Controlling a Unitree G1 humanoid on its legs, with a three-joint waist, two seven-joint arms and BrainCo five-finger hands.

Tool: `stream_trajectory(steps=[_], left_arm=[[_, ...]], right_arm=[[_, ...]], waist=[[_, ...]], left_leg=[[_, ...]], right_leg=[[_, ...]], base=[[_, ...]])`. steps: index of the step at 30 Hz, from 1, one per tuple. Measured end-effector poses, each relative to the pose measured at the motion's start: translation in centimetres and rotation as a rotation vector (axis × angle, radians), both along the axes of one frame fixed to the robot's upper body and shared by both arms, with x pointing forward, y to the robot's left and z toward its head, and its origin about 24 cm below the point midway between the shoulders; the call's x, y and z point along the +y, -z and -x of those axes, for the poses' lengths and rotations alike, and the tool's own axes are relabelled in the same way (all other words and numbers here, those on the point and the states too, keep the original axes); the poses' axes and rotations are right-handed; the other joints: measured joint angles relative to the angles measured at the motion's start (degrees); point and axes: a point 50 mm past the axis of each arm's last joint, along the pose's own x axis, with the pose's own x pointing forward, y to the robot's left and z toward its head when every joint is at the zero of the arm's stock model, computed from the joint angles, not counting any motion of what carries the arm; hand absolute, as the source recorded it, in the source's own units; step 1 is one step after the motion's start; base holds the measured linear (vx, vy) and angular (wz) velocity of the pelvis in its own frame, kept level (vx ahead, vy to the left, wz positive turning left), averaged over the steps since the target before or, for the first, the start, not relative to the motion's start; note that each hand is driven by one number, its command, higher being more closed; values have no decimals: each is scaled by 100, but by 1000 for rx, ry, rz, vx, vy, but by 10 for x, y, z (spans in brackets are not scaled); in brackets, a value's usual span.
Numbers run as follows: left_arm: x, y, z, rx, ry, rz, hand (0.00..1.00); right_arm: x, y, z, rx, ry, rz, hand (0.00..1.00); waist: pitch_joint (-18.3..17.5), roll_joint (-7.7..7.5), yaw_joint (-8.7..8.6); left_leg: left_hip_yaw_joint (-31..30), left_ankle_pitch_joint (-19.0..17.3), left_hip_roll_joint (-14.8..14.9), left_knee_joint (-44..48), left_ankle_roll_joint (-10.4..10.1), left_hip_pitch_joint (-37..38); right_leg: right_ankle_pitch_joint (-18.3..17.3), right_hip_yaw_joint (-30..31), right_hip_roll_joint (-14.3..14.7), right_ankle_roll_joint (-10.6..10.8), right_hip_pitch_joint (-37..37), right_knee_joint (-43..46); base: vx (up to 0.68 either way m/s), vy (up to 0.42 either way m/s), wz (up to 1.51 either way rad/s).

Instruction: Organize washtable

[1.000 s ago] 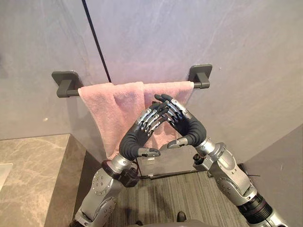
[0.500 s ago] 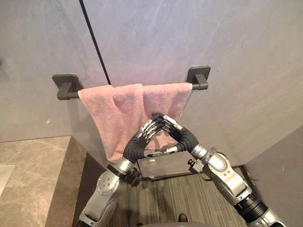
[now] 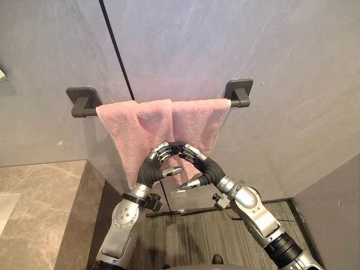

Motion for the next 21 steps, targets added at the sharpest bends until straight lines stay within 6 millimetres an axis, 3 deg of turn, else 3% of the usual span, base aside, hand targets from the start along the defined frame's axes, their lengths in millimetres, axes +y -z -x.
stream_trajectory(steps=[4, 5, 21], left_arm=[[22, -10, -4, -59, -147, 37, 0], [24, -10, -4, -61, -157, 35, 0], [50, -2, -16, -25, -306, 38, 0]], right_arm=[[-20, 36, -1, 148, 112, 99, 0], [-23, 37, -1, 153, 129, 101, 0], [-43, 0, -33, 19, 330, 22, 0]], waist=[[-34, -15, 56], [-34, -15, 58], [-136, -62, 84]], left_leg=[[-35, 91, -10, -170, 4, 72], [-41, 102, -12, -183, 2, 76], [-74, 116, -6, -173, -12, 66]], right_leg=[[-6, -34, -1, 3, 8, 2], [-8, -43, -2, 4, 8, 2], [-8, -62, -1, 3, 15, 5]], base=[[-36, -24, 4], [-44, -30, 5], [-31, -21, 1]])
